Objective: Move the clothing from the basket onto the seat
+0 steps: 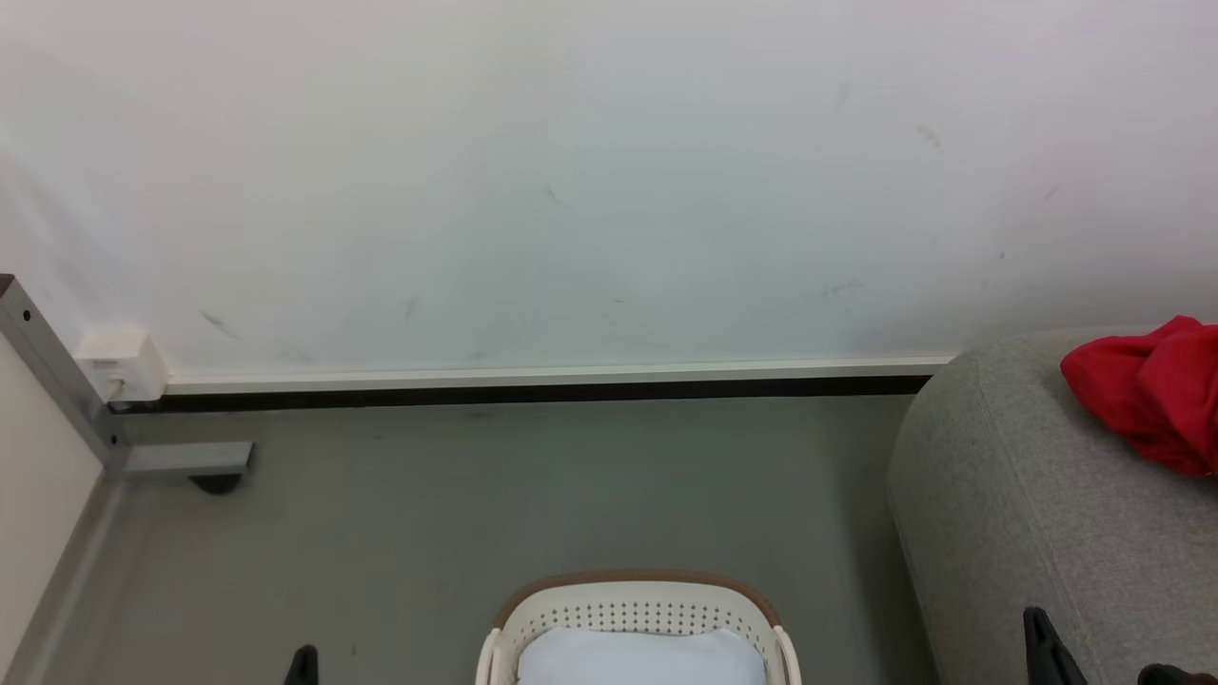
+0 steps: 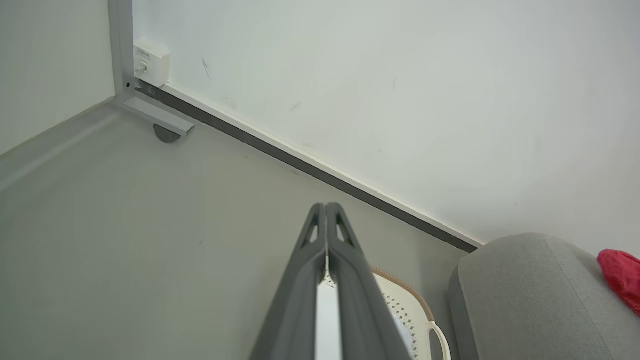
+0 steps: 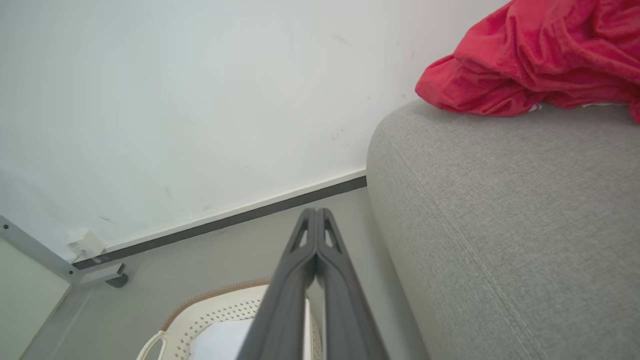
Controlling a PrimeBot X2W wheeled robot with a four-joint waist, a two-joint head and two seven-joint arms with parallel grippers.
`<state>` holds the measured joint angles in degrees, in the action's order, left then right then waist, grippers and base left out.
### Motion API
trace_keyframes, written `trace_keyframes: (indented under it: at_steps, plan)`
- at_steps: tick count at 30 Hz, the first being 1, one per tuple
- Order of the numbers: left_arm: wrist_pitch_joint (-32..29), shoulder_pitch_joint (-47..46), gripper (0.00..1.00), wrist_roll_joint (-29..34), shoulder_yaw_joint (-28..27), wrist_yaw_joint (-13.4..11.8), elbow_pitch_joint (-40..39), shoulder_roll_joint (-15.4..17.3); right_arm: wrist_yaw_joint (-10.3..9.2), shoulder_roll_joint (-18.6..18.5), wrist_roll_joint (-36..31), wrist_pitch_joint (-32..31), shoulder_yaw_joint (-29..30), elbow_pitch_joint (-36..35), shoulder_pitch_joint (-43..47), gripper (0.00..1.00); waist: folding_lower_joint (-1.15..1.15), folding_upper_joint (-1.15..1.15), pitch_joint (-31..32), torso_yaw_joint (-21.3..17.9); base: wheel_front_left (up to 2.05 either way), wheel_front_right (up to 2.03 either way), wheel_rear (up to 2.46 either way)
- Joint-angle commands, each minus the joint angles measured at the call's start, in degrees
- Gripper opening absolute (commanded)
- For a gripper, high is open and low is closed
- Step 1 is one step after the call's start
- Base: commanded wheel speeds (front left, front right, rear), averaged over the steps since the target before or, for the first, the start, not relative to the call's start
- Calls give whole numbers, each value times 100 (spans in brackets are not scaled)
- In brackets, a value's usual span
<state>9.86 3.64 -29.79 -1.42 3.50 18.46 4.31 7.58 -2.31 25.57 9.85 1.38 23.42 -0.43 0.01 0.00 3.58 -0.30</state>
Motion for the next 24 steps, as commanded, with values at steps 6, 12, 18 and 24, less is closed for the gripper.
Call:
trace_keyframes:
  at_steps: [6,12,18,24]
  plan:
    - [-184,-228,0,-738,-79,48,-127,4,-3,-52,787,-177,71,-211,-212,0,-1,0,-24,3,0,0,0]
    - [-319,-303,0,-1239,-119,80,-161,-9,-4,-55,1330,-310,113,-286,-257,0,-1,0,-46,4,0,0,0]
    - [-440,-369,0,-1720,-153,113,-191,-21,-5,-57,1827,-436,153,-349,-292,0,-1,0,-67,6,0,0,0]
    - [-541,-426,0,-2094,-184,135,-214,-30,-5,-60,2225,-535,184,-399,-314,0,-1,0,-85,7,0,0,0]
